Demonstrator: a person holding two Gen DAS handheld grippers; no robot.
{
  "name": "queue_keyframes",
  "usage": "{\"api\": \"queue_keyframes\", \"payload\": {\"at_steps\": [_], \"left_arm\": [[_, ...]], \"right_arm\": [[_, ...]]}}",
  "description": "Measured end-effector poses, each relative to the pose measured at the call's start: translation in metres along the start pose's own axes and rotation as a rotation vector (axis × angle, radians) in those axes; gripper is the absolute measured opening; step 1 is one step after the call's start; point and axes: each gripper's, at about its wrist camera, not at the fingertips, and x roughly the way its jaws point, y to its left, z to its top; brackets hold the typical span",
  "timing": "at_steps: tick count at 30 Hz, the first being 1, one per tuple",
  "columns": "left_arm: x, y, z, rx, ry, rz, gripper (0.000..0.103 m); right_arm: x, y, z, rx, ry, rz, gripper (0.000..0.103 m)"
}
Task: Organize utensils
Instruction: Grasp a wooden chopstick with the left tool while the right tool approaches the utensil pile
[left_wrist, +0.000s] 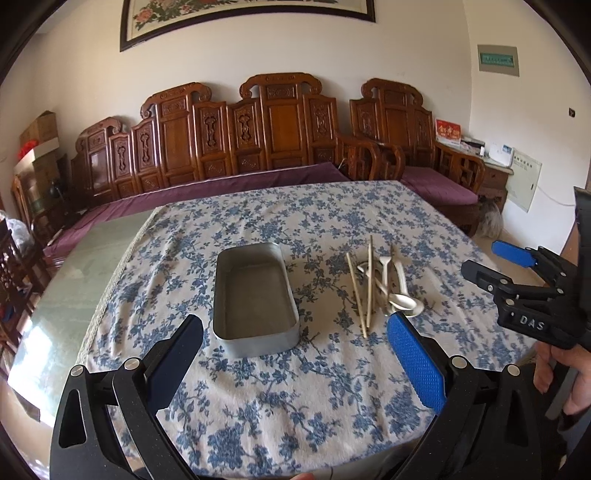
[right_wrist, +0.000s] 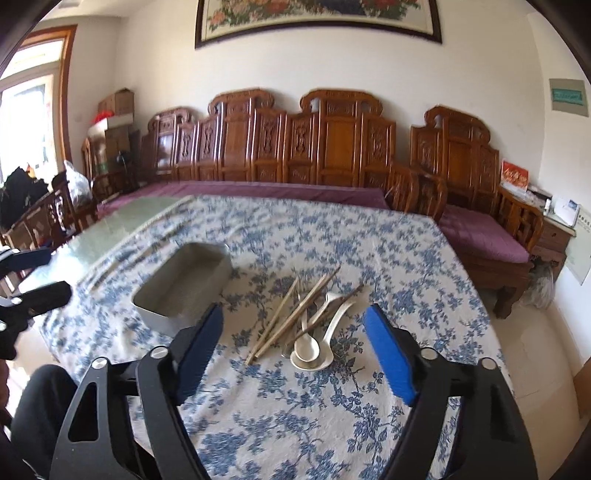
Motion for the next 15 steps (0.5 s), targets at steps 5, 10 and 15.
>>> {"api": "queue_keyframes", "payload": {"at_steps": [5, 10, 15], "left_arm": [[0.03, 0.0, 0.002, 0.008, 0.027, -0.023, 0.097], [0.056, -0.004, 0.004, 0.005, 0.063, -0.078, 0.086], [0.092, -0.019, 0.001, 0.025, 0.132, -0.135, 0.07]], "right_arm": [[0.042, -0.019, 0.0, 0.032, 0.046, 0.025, 0.061], [0.078, -0.035, 0.0, 0.069, 0.09, 0.033, 0.053], [0.102, -0.042, -0.013, 0.115, 0.113, 0.063, 0.044]]}}
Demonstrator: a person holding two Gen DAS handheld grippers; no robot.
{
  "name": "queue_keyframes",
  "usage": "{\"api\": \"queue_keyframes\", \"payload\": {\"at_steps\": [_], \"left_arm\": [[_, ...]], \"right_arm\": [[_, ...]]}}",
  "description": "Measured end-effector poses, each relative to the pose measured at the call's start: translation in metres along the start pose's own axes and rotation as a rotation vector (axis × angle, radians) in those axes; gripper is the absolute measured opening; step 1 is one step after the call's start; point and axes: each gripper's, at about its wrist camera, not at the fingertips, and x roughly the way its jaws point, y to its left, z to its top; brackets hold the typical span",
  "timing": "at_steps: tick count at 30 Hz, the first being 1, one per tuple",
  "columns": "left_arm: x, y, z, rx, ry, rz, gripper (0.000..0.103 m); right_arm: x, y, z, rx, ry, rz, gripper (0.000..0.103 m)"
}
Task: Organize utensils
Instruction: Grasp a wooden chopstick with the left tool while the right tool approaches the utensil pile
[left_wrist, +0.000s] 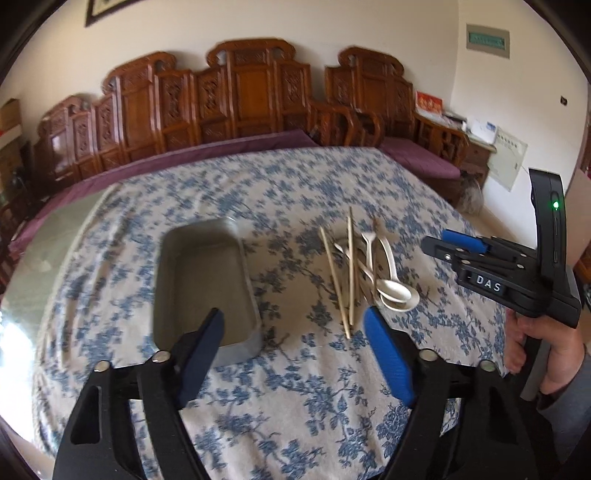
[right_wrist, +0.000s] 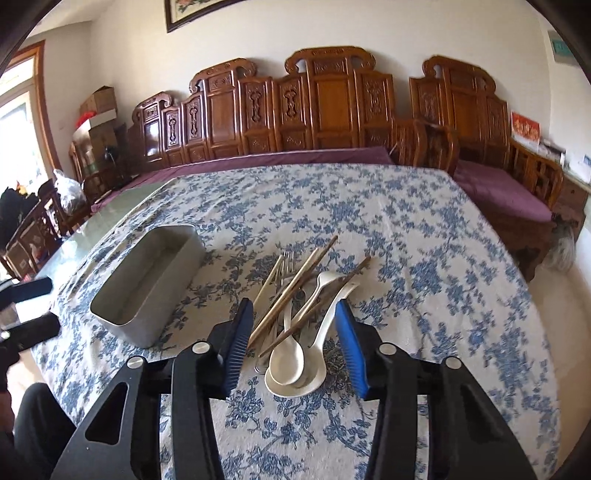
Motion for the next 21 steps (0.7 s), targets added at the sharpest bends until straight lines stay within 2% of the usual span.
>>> {"api": "queue_keyframes", "payload": {"at_steps": [4, 12, 17, 21], "left_arm": [[0.037, -0.011, 0.0, 0.003, 0.065, -0.043, 0.058], [0.113, -0.023, 0.001, -0.027, 0.182, -0.085, 0.042], [0.143, -0.033, -0.002, -0.028, 0.225, -0.097, 0.027], [0.158, -0.03, -0.005, -0.046, 0.249, -0.083, 0.019]], "right_arm": [[0.015, -0.004, -0.009, 0.002, 0.021, 0.022, 0.04], [0.029, -0.018, -0.022, 0.046, 0.058, 0.067, 0.04], [0.033, -0.027, -0.023, 0.082, 0.065, 0.077, 0.04], [0.034, -0.021, -0.025, 0.064, 0.065, 0.075, 0.04]]}}
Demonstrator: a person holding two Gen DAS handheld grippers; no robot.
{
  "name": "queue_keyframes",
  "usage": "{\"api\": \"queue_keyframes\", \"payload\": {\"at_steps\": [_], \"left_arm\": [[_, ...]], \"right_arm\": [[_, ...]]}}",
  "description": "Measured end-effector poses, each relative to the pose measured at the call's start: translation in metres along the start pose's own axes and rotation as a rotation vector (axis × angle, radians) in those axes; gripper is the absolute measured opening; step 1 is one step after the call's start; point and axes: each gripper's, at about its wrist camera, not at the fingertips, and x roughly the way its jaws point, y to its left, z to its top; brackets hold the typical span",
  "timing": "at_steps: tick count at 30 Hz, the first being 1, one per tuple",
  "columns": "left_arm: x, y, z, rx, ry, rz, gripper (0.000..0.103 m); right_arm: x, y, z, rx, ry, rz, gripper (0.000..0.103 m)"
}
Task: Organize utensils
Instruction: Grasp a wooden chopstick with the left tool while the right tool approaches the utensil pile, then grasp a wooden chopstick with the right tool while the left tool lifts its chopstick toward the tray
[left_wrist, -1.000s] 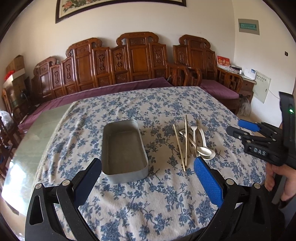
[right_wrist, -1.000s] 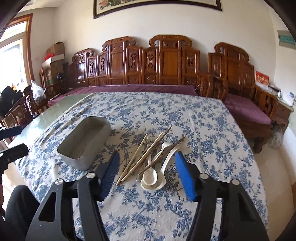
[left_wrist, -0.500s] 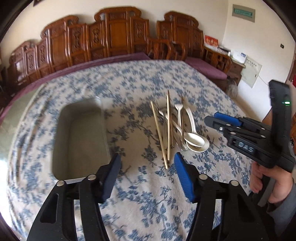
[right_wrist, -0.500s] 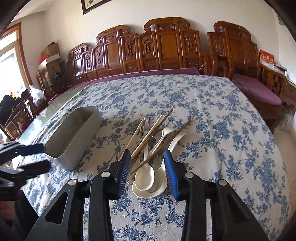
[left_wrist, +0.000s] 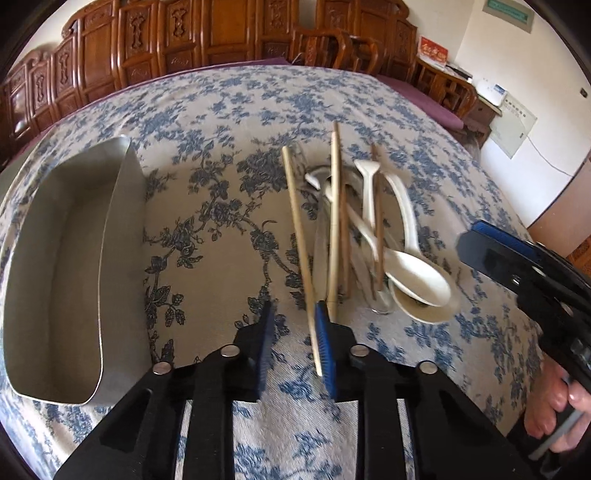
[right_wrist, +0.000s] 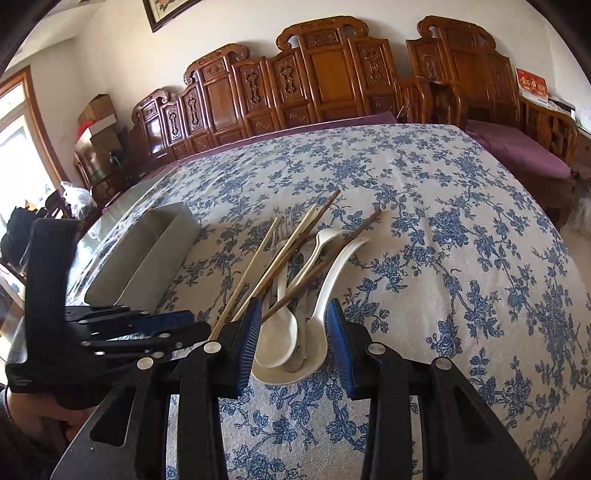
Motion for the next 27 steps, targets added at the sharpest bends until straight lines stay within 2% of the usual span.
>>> {"api": "queue_keyframes", "payload": {"at_steps": [5, 12, 18, 19, 21, 27], "left_arm": [[0.002, -0.001, 0.002, 0.009, 0.004, 0.005, 0.018], [0.003, 0.0, 0.0, -0.014, 0.005, -0.062, 0.018], [0.01, -0.004, 0.004, 0.01, 0.008, -0.038, 0.018], [0.011, -0.003, 0.004, 0.01, 0.01, -0.04, 0.017], [0.012, -0.002, 0.004, 0.021, 0.013, -0.022, 0.006], [-0.001, 0.01, -0.005, 0.02, -0.003, -0.039, 0.004]], "right_arm": [[0.003, 0.003, 0.002, -0.003, 0.003, 0.0, 0.04], [0.005, 0.007, 0.002, -0.012, 0.001, -0.007, 0.04], [0.009, 0.008, 0.003, -0.016, 0.012, -0.013, 0.04], [0.009, 0.008, 0.003, -0.018, 0.013, -0.012, 0.04], [0.01, 0.01, 0.003, -0.028, 0.015, -0.008, 0.04], [0.017, 0.018, 0.004, -0.024, 0.027, 0.006, 0.04]]}}
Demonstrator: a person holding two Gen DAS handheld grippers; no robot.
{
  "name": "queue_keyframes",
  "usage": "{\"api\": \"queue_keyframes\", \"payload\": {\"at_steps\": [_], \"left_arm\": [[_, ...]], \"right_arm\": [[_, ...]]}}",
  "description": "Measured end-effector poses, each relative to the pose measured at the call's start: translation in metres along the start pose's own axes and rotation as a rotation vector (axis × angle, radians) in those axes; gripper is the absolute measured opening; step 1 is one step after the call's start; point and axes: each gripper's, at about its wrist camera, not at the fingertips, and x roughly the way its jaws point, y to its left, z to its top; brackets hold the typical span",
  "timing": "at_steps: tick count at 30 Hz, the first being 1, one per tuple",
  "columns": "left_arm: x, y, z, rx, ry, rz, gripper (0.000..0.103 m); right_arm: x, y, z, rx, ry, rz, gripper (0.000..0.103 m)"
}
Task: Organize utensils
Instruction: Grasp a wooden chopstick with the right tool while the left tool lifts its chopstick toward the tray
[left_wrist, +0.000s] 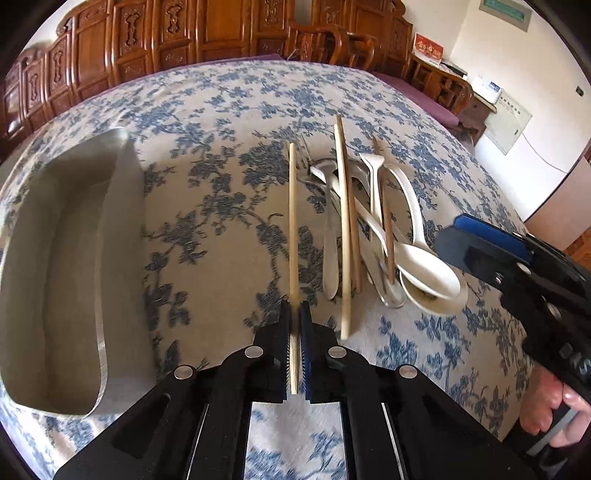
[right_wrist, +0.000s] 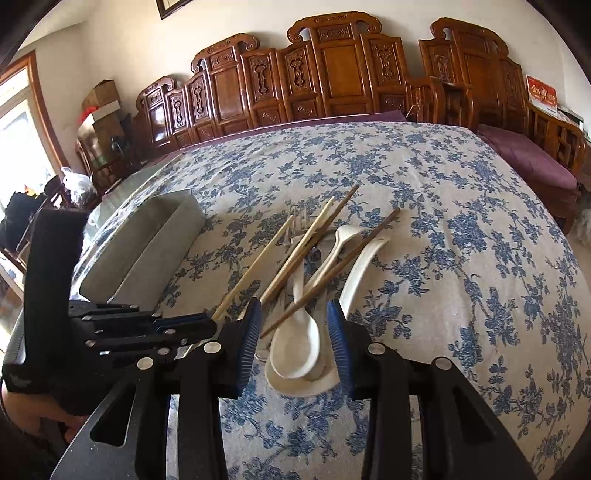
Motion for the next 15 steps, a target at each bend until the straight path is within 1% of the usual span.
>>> {"api": "queue_keyframes", "payload": {"at_steps": [4, 6, 7, 10, 15], "left_arm": [[-0.022, -0.002, -0.007, 0.028, -0.044, -0.009, 0.004], [-0.035, -0.002, -0.01, 0.046, -0.066, -0.013, 0.004], [-0.04, -0.001, -0.011, 0.05, -0.076, -0.015, 0.004], [-0.055, 0.004, -0.011, 0.048, -0.111, -0.031, 0.004], [-0.07, 0.011, -0.012, 0.033, -0.155, -0.056, 0.004]], "right_arm": [[0.005, 0.013, -0.003, -0.033, 0.016, -0.004, 0.039], [0.009, 0.017, -0.005, -0.052, 0.028, -0.016, 0.033], [0.011, 0.017, -0.006, -0.055, 0.036, -0.025, 0.032], [0.015, 0.014, -0.007, -0.038, 0.053, -0.043, 0.028], [0.021, 0.013, 0.004, -0.011, 0.059, -0.067, 0.027]]}}
